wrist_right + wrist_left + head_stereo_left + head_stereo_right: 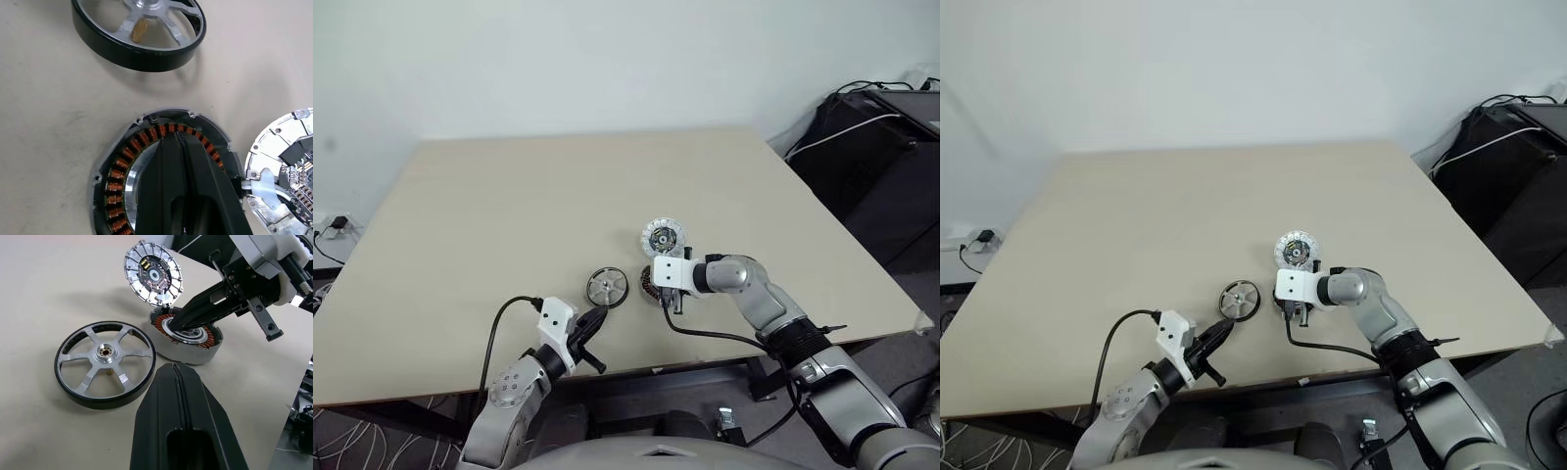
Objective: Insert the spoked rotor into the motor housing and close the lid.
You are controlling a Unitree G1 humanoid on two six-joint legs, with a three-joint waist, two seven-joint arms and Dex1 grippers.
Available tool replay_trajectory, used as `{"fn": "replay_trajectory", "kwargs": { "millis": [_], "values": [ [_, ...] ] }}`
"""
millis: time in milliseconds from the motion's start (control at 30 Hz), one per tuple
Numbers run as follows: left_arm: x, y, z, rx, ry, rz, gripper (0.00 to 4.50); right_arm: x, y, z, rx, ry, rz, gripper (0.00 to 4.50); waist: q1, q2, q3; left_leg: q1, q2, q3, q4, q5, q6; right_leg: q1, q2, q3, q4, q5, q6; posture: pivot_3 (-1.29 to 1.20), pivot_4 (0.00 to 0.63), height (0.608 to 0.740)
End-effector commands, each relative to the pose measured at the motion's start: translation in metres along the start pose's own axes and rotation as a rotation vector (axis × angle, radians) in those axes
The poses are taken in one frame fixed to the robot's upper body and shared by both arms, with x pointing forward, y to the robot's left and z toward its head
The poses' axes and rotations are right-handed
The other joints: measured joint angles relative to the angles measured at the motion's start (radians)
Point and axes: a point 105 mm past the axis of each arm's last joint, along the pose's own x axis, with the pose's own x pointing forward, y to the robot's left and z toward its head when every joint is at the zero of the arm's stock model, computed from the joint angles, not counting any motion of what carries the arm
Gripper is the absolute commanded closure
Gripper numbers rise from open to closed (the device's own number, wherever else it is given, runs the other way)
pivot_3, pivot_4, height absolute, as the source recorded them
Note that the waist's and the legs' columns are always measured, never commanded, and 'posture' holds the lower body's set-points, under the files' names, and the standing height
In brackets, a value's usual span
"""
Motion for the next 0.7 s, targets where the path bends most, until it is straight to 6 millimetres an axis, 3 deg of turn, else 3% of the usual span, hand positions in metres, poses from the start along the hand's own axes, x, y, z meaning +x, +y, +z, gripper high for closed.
{"fn": "replay_trajectory", "kwargs": {
  "millis": [33, 200, 300, 400, 567, 700],
  "values": [
    [0.002, 0.0, 0.007, 0.004, -0.039, -0.005, 4.5, -0.01, -0.019, 0.01, -0.043, -0.031, -0.065, 4.47, 0.0, 0.0, 0.0, 0.0, 0.0, 0.0, 0.0, 0.0, 0.0, 0.0, 0.0, 0.0, 0.0, 0.0, 0.0, 0.0, 0.0, 0.74],
    [0.003, 0.001, 0.004, 0.002, -0.035, -0.007, 4.5, -0.016, -0.035, 0.012, -0.101, -0.035, -0.163, 4.47, 0.0, 0.0, 0.0, 0.0, 0.0, 0.0, 0.0, 0.0, 0.0, 0.0, 0.0, 0.0, 0.0, 0.0, 0.0, 0.0, 0.0, 0.74],
    [0.003, 0.001, 0.002, 0.002, -0.035, -0.009, 4.5, -0.019, -0.033, 0.004, -0.144, 0.005, -0.141, 4.47, 0.0, 0.0, 0.0, 0.0, 0.0, 0.0, 0.0, 0.0, 0.0, 0.0, 0.0, 0.0, 0.0, 0.0, 0.0, 0.0, 0.0, 0.74],
    [0.003, 0.002, 0.001, 0.001, -0.034, -0.009, 4.5, -0.021, -0.028, -0.002, -0.179, 0.03, -0.107, 3.88, 0.003, 0.0, 0.0, 0.0, 0.0, 0.0, 0.0, 0.0, 0.0, 0.0, 0.0, 0.0, 0.0, 0.0, 0.0, 0.0, 0.0, 0.74],
    [0.003, 0.004, -0.002, 0.0, -0.032, -0.009, 4.5, -0.021, -0.024, -0.008, -0.238, 0.061, -0.082, 2.27, 0.0, 0.0, 0.0, -0.001, 0.0, 0.0, 0.0, 0.0, 0.0, -0.001, 0.0, 0.0, 0.0, 0.0, 0.0, 0.0, 0.0, 0.74],
    [0.003, 0.006, -0.005, -0.001, -0.03, -0.007, 4.5, -0.022, -0.022, -0.01, -0.27, 0.072, -0.059, 2.27, 0.001, 0.0, 0.0, -0.001, 0.0, 0.0, 0.0, 0.0, 0.0, -0.001, 0.0, 0.0, 0.0, 0.0, 0.0, 0.0, 0.0, 0.74]
  ]
}}
